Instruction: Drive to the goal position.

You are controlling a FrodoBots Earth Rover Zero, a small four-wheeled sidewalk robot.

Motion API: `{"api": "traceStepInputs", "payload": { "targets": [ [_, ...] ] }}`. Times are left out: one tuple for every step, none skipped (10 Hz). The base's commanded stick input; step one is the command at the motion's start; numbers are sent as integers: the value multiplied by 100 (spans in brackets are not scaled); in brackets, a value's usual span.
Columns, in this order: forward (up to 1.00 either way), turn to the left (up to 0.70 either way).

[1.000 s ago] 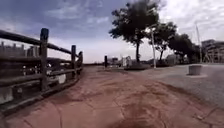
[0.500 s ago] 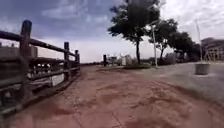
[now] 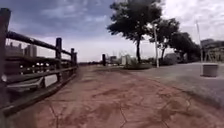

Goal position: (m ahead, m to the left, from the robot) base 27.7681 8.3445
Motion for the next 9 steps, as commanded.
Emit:
{"api": "traceStepInputs", "payload": {
  "targets": [
    [100, 0],
    [100, 0],
    [100, 3],
    [100, 15],
    [100, 24],
    [100, 29],
    [100, 30],
    [100, 27],
    [100, 9]
  ]
}}
